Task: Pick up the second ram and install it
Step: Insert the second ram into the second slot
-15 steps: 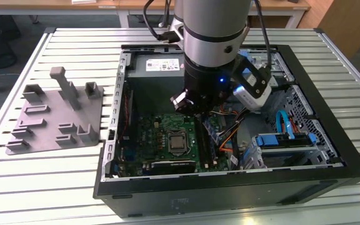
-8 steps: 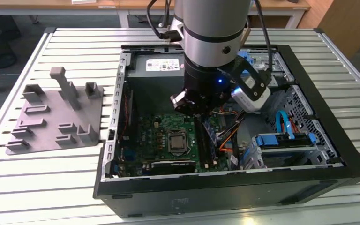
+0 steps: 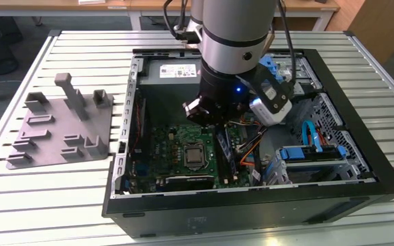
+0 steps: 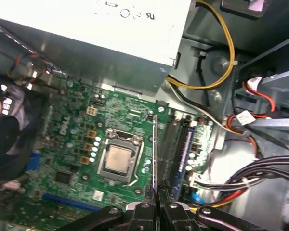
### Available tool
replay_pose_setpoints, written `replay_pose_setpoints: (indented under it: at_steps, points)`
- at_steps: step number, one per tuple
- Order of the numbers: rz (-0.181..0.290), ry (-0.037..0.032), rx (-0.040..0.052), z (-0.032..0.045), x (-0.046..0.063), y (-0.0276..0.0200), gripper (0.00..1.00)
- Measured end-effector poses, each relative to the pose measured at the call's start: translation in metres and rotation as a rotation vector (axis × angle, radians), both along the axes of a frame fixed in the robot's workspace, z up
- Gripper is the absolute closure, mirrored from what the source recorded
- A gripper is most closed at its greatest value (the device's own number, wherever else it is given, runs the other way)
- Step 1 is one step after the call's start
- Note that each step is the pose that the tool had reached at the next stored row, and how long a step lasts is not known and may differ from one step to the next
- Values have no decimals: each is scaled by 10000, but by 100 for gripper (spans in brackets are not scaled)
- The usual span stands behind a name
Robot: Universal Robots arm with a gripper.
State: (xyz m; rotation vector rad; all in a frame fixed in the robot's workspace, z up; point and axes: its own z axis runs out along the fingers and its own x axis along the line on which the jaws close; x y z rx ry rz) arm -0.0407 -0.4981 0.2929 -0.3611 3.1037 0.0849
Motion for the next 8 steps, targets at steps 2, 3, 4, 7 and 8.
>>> replay_pose_setpoints:
  at_steps: [2,3,4,7,8]
  points:
    - [-178,161,0,-4,0,1,86]
    - [-285,204,0,-5,0,1,86]
    - [-412,221,1,-7,-1,1,86]
    - [-846,222,7,-13,1,1,86]
    - [-1000,222,8,-14,0,1,86]
